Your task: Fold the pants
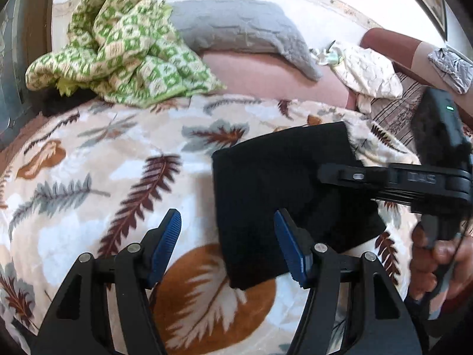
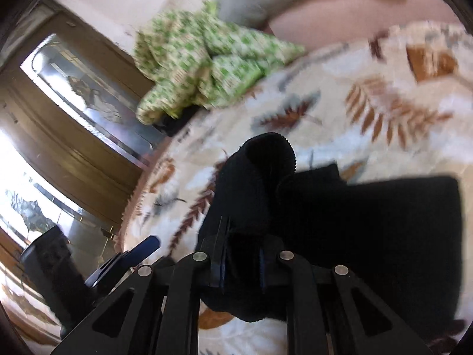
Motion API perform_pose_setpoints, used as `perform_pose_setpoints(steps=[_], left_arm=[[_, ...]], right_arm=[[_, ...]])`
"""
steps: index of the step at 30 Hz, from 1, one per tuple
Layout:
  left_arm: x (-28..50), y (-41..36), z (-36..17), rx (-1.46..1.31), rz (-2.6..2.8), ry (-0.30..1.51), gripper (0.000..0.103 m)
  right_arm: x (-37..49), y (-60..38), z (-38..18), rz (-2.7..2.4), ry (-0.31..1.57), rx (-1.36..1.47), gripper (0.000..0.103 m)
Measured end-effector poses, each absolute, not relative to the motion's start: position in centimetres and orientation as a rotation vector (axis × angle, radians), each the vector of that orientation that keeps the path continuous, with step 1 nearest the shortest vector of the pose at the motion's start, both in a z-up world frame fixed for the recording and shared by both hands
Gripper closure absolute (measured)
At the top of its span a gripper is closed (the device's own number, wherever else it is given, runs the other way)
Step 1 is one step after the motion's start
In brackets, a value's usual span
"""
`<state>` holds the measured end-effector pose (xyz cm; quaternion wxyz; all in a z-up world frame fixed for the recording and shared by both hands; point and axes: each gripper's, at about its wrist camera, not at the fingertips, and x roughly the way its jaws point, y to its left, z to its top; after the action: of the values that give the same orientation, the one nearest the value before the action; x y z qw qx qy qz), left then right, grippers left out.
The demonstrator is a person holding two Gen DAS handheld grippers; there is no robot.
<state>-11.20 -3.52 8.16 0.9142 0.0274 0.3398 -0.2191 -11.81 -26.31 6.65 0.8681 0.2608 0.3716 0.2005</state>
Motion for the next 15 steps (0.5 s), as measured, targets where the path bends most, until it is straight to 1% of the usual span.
perform_pose_setpoints(steps=[3, 6, 11, 13, 15], left_arm=[[-10.9, -4.9, 8.7, 0.057, -0.47, 0.69, 0.032], [-10.7, -7.0, 8.0, 0.091, -0.486, 0.701, 0.032], [-10.0, -10.7, 4.5, 0.189, -0.494, 0.8, 0.032], [-10.0, -11.2, 3.6, 0.203, -0.488, 0.82, 0.031], [-10.3, -10.9, 4.0, 0.2, -0.486, 0.814, 0.031]], right_arm=[[-13.9, -29.0, 8.1, 0.379, 0.728, 0.548, 0.088], [-14.8, -31.6, 7.5, 0.288, 0.744, 0.54, 0.088], [-14.8, -35.4, 3.9, 0.162, 0.807, 0.606, 0.088], [-13.9, -35.5, 2.4, 0.108, 0.863, 0.553, 0.085], [-14.1, -35.3, 2.6, 0.097, 0.861, 0.543, 0.084]])
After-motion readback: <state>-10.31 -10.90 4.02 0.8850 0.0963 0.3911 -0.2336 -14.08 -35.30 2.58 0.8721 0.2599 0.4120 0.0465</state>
